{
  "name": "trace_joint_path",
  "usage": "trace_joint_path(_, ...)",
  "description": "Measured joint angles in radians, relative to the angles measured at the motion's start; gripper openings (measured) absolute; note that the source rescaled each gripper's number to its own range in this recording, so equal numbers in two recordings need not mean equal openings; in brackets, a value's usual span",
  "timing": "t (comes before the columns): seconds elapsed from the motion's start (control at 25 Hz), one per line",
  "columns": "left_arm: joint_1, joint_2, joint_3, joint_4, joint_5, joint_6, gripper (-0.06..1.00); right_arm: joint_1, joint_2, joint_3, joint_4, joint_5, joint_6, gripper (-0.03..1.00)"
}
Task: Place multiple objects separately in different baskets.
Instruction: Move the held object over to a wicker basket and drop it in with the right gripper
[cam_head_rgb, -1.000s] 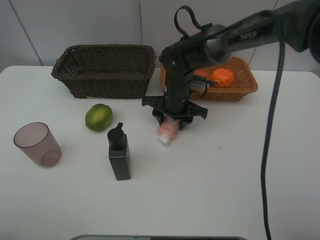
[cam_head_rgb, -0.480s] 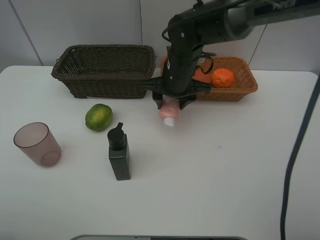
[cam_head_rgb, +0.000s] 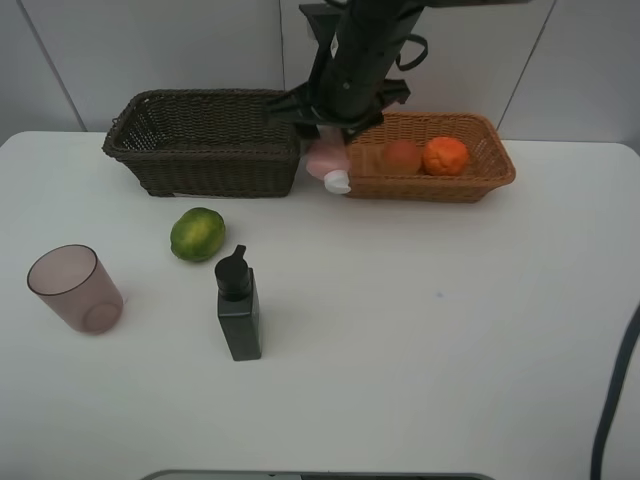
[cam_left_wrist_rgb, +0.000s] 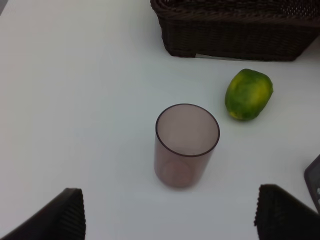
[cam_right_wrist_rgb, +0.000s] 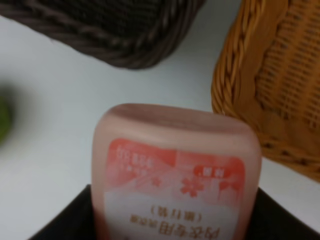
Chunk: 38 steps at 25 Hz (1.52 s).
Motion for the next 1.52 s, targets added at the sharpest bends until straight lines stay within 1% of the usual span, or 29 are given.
trace_joint_path(0.12,0.000,0.000,0.000,0.000,0.000,0.000,0.83,0.000,0.000,-0.040,0.002,-0.073,-0.008,0.01)
trace_joint_path(0.2,0.000,0.000,0.000,0.000,0.000,0.000,0.83,0.000,0.000,-0.052,0.003,-0.148,-0.021,0.00)
trace_joint_path(0.44,0.000,0.000,0.000,0.000,0.000,0.000,0.83,0.000,0.016,-0.053,0.003,-0.468,-0.026,0.00)
trace_joint_path(0.48,0.000,0.000,0.000,0.000,0.000,0.000,0.83,0.000,0.025,-0.053,0.003,-0.540,-0.026,0.00)
trace_joint_path(0.6,0.000,0.000,0.000,0.000,0.000,0.000,0.83,0.000,0.061,-0.053,0.003,-0.679,-0.029,0.00)
trace_joint_path(0.92,0.000,0.000,0.000,0.000,0.000,0.000,0.83,-0.009,0.204,-0.053,0.003,-0.930,-0.029,0.00)
trace_joint_path(1.12,0.000,0.000,0.000,0.000,0.000,0.000,0.83,-0.033,0.272,-0.053,0.003,-1.006,-0.029,0.00)
trace_joint_path(1.36,0.000,0.000,0.000,0.000,0.000,0.000,0.83,-0.042,0.332,-0.053,0.005,-1.049,-0.029,0.00)
trace_joint_path(1.52,0.000,0.000,0.000,0.000,0.000,0.000,0.83,-0.043,0.352,-0.053,0.005,-1.055,-0.029,0.00)
